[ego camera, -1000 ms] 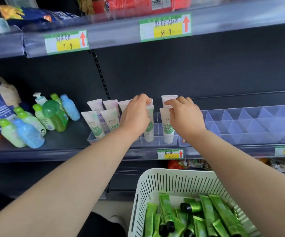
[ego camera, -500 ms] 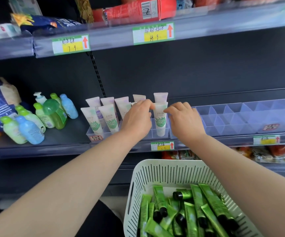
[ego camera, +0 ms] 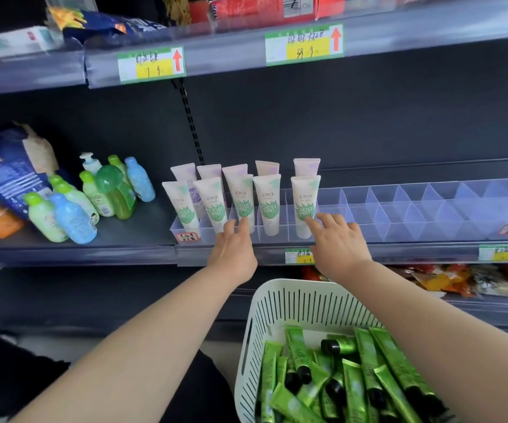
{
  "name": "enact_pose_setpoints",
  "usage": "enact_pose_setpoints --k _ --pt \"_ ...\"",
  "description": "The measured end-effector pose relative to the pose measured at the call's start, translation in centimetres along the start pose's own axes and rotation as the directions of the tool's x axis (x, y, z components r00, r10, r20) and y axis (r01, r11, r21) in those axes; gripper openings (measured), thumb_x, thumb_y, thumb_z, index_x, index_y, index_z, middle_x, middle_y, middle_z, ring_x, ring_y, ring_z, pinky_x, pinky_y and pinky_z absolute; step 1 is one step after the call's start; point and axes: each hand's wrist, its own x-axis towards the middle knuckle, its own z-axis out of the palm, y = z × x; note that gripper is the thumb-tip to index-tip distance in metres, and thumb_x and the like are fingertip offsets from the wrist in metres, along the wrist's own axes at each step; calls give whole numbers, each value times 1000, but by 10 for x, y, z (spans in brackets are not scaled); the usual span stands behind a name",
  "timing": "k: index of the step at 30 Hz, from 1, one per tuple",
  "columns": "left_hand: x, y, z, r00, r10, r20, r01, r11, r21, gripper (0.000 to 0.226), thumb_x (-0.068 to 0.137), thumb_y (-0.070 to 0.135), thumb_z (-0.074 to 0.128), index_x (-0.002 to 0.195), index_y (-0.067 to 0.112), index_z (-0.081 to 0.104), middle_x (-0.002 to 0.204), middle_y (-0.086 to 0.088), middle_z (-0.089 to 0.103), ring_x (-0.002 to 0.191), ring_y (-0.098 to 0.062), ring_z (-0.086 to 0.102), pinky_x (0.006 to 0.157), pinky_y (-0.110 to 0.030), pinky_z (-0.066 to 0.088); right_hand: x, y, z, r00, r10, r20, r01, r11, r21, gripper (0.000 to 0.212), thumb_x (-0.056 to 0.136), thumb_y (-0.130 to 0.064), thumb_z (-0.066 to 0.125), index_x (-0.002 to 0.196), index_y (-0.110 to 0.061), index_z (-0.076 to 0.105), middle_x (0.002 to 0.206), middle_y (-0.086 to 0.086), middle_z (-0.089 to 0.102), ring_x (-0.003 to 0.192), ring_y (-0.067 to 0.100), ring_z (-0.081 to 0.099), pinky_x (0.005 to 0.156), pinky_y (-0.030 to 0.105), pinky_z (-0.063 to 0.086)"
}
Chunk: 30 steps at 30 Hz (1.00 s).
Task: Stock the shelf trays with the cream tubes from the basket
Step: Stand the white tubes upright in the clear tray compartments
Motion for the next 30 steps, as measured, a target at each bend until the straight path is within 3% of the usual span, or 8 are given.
enact_pose_setpoints --k 5,11,17,21,25,30 --pt "9 -11 4 999 -23 29 23 1000 -7 76 89 7 55 151 20 12 153 -5 15 131 -29 32 96 -39 39 1 -4 7 998 -4 64 0 998 64 70 86 -20 54 147 -21 20 145 3 33 129 26 33 103 41 32" --pt "15 -15 7 999 -37 12 37 999 -2 70 88 2 53 149 14 20 155 -4 14 129 -28 36 96 -38 39 5 -9 8 997 -12 70 7 997 81 66 87 -18 56 145 -17 26 144 3 37 122 28 38 99 38 39" --pt "17 -17 4 997 -72 -13 71 997 -7 66 84 -5 51 143 15 30 148 -8 22 121 -28 43 76 -36 42 6 -19 13 999 -4 51 5 1000 -20 66 86 -23 55 144 -13 23 142 3 37 120 29 39 95 37 37" --pt "20 -21 0 997 -70 -13 70 998 -5 63 84 -5 52 141 14 33 141 -9 30 109 -27 49 69 -34 41 8 -31 14 999 -15 45 18 998 -61 69 85 -23 54 144 -13 21 146 2 32 132 29 26 97 43 31" --pt "22 -25 -4 997 -75 -33 75 997 -2 61 84 -6 53 140 13 37 138 -9 35 108 -27 51 72 -33 41 13 -48 10 997 3 72 -2 1000 -10 65 83 -18 54 140 -12 25 143 5 30 127 31 30 97 46 32" --pt "24 -28 -7 998 -47 -40 48 998 26 58 84 -7 53 137 12 39 135 -11 37 110 -27 50 77 -36 46 7 -47 10 997 16 70 -12 998 -63 70 82 -15 51 144 -14 16 145 2 24 125 38 29 95 47 31"
